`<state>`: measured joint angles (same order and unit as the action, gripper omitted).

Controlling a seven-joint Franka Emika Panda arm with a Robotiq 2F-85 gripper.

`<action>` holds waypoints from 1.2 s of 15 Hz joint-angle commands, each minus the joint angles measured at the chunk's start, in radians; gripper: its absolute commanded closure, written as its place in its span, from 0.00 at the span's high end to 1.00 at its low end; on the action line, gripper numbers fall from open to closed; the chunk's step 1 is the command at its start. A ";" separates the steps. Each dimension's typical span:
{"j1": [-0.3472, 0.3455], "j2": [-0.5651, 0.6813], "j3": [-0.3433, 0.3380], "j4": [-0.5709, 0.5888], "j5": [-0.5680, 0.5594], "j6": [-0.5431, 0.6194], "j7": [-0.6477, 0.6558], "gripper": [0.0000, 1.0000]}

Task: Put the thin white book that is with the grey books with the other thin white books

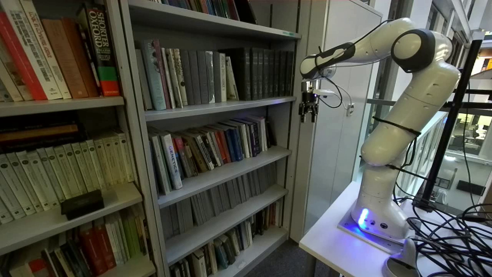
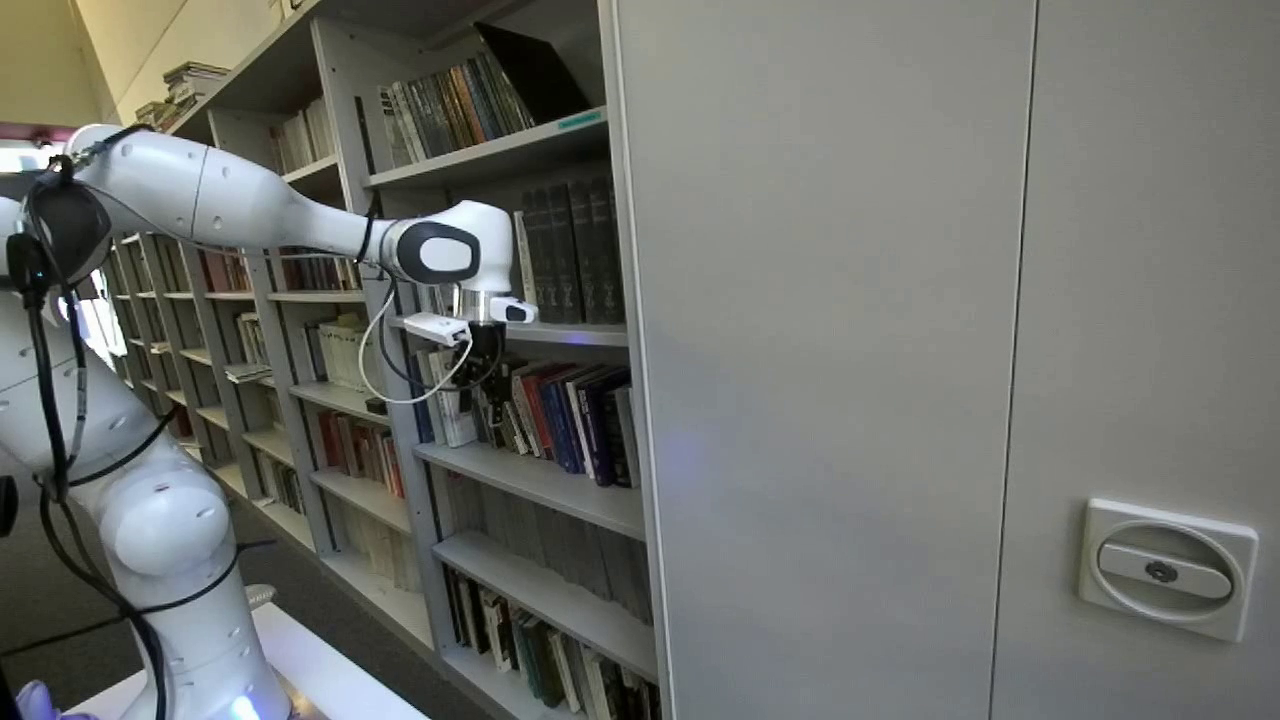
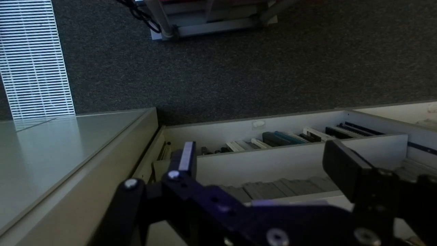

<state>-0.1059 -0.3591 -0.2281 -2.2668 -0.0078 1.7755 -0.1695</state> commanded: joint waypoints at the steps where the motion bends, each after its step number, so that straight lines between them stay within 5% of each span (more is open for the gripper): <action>1: -0.013 -0.107 0.018 -0.046 0.031 0.118 -0.002 1.00; 7: 0.004 -0.401 0.060 -0.130 0.060 0.161 -0.008 1.00; 10: 0.012 -0.574 0.126 -0.200 0.089 0.185 0.091 1.00; 13: 0.007 -0.658 0.191 -0.269 0.153 0.263 0.237 1.00; 14: 0.018 -0.591 0.157 -0.185 0.113 0.167 0.177 1.00; 18: 0.017 -0.652 0.190 -0.251 0.125 0.222 0.238 1.00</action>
<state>-0.0967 -1.0126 -0.0331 -2.5204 0.1240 1.9993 0.0632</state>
